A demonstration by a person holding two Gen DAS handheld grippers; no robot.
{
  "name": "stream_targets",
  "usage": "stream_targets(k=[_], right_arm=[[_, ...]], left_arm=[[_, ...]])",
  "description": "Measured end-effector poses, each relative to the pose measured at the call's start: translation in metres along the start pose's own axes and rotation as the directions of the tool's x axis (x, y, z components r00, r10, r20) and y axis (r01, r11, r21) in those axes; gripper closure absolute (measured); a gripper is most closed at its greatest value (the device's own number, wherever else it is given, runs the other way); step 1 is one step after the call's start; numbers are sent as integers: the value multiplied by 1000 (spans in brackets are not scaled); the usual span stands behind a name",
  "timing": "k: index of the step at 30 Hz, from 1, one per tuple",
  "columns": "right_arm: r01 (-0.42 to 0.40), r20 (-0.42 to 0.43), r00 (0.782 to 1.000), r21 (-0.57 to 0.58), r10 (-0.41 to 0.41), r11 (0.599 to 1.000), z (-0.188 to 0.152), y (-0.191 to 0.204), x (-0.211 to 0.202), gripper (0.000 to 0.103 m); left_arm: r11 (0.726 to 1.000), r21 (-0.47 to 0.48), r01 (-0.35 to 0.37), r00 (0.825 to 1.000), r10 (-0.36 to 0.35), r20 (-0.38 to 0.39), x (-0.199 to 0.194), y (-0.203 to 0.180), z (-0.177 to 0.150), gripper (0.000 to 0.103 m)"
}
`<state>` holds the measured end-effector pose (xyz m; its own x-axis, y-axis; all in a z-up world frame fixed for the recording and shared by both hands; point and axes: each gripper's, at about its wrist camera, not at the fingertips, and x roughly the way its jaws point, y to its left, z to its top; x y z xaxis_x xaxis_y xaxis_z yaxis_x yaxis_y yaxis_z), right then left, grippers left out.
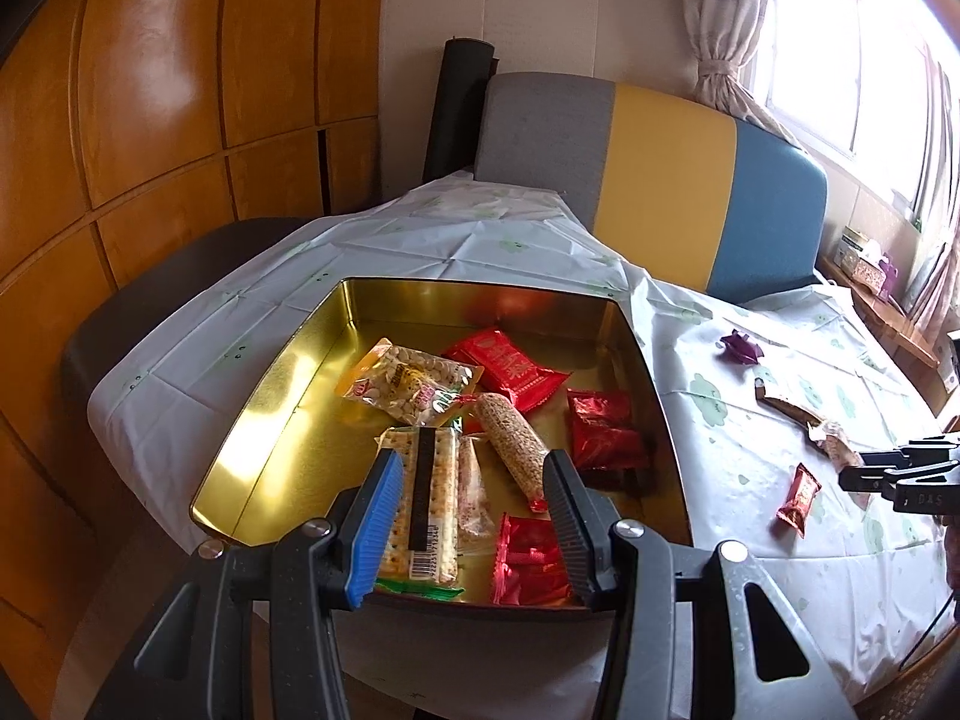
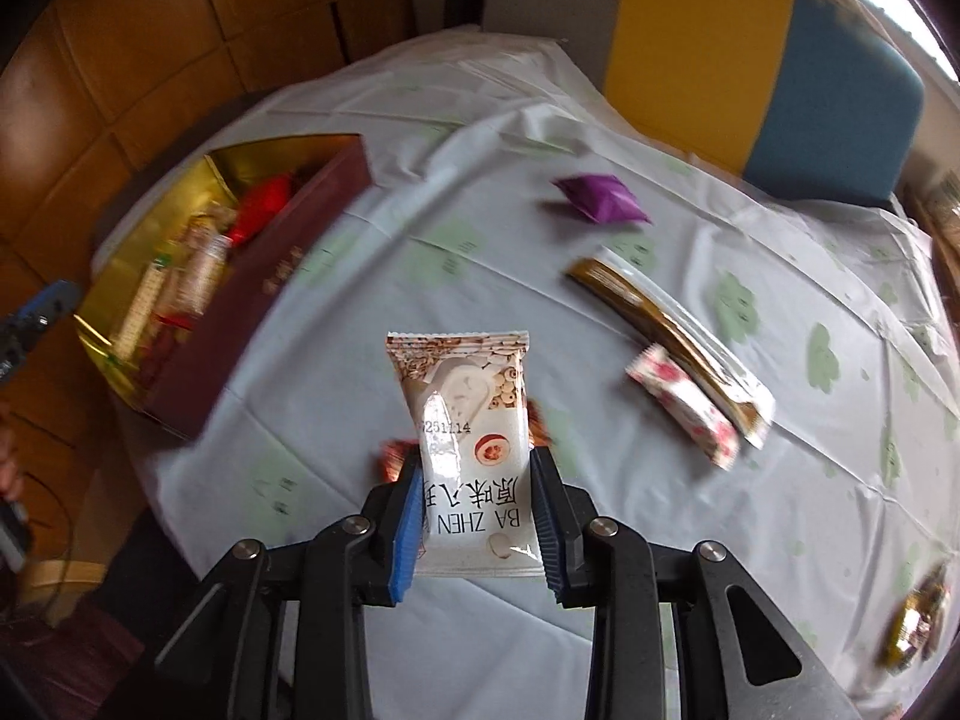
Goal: Organize snacks
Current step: 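Carry the white BA ZHEN packet with the right tool into the tin and release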
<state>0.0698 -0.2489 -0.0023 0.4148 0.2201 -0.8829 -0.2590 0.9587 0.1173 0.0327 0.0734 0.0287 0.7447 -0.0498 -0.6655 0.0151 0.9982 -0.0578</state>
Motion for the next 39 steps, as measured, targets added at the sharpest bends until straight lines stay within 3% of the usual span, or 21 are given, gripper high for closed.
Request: stream_targets(k=[10, 16, 21, 29, 32, 34, 39], right_arm=[[-168, 72, 983, -23, 169, 985, 36, 75, -2, 70], [-270, 142, 954, 28, 263, 962, 62, 107, -4, 70], [-298, 183, 940, 36, 287, 954, 83, 136, 2, 70], [-291, 170, 946, 67, 276, 954, 105, 163, 33, 69], [-300, 124, 948, 47, 292, 953, 106, 170, 47, 60], [-311, 124, 945, 61, 302, 948, 103, 170, 50, 32], [-301, 125, 948, 47, 294, 952, 92, 168, 48, 31]], left_arm=[[999, -29, -22, 1000, 22, 3, 1, 11, 2, 54], [999, -44, -31, 1000, 31, 3, 2, 15, 2, 54], [998, -57, -34, 999, 34, -2, 5, 19, 2, 54], [996, -75, -41, 999, 41, -2, 7, 25, 2, 54], [996, -74, -43, 999, 43, -6, 8, 25, 1, 54], [996, -74, -43, 999, 42, -6, 8, 24, 2, 54], [996, -78, -44, 999, 43, -11, 10, 25, 1, 54]])
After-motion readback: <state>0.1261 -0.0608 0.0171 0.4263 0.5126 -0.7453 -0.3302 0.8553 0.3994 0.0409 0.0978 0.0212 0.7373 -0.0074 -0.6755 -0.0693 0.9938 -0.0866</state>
